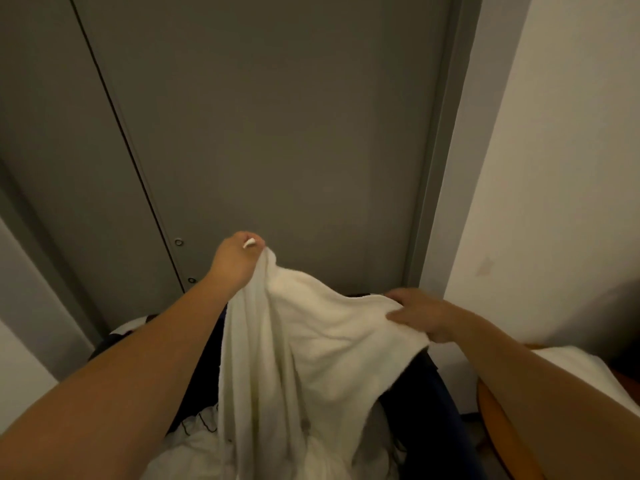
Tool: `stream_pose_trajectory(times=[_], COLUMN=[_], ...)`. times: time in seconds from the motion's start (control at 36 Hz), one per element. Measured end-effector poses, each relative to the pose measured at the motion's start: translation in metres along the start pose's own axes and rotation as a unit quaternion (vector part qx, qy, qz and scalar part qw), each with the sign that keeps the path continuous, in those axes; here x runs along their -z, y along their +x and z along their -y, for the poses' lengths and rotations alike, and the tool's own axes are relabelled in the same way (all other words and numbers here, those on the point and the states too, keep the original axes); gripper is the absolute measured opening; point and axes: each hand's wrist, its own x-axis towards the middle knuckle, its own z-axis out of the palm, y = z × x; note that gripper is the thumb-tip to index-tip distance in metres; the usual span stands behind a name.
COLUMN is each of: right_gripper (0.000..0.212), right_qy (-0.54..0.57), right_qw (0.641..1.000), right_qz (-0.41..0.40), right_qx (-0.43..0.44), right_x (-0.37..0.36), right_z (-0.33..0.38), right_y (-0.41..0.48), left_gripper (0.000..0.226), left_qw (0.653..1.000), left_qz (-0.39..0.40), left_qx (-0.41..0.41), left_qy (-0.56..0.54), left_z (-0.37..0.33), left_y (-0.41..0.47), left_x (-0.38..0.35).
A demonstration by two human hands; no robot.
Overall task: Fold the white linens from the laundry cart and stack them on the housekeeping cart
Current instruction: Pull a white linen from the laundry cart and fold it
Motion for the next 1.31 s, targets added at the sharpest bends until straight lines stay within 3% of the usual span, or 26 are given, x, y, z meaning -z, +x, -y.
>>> stream_pose_trajectory(times=[0.08, 0.14, 0.31, 0.5, 0.64, 0.78, 0.89, 1.06, 1.31], right_gripper=[0.049, 0.052, 0.026, 0.021, 0.035, 0.004, 0.017, 0.021, 0.020], right_qy=[0.112, 0.224, 0.360, 0.473, 0.421, 0.328, 0.188, 0.167, 0.232], right_qw=[0.992, 0.971, 0.923, 0.869, 0.883, 0.927, 0.961, 0.960, 0.942], right_qz=[0.007, 0.045, 0.110, 0.117, 0.150, 0.000, -0.053, -0.076, -0.081], right_qx=[0.060, 0.076, 0.081, 0.081, 0.145, 0.179, 0.193, 0.214, 0.229], right_x=[-0.010, -0.016, -0.034, -0.063, -0.066, -0.069, -0.066, -0.067, -0.070], right_z=[0.031, 0.047, 0.074, 0.087, 0.087, 0.098, 0.103, 0.106, 0.116], right_y=[0.001, 0.003, 0.006, 0.014, 0.014, 0.011, 0.012, 0.011, 0.010], left_gripper=[0.018, 0.019, 0.022, 0.020, 0.014, 0.021, 0.017, 0.016, 0.016], left_qw=[0.999, 0.999, 0.997, 0.996, 0.990, 0.993, 0.993, 0.991, 0.986], left_qz=[0.039, 0.052, 0.066, 0.031, 0.044, 0.053, 0.060, 0.073, 0.080], left_qx=[-0.008, -0.001, 0.006, -0.012, -0.020, -0.027, -0.033, -0.053, -0.060], left_qy=[-0.005, -0.002, -0.031, -0.080, -0.132, -0.099, -0.096, -0.103, -0.131], left_z=[0.005, 0.007, 0.015, 0.003, -0.003, -0.005, -0.010, -0.015, -0.012], left_y=[-0.008, -0.016, -0.044, -0.065, -0.072, -0.074, -0.074, -0.075, -0.075], left_x=[-0.007, -0.010, -0.016, -0.026, -0.028, -0.026, -0.023, -0.022, -0.019])
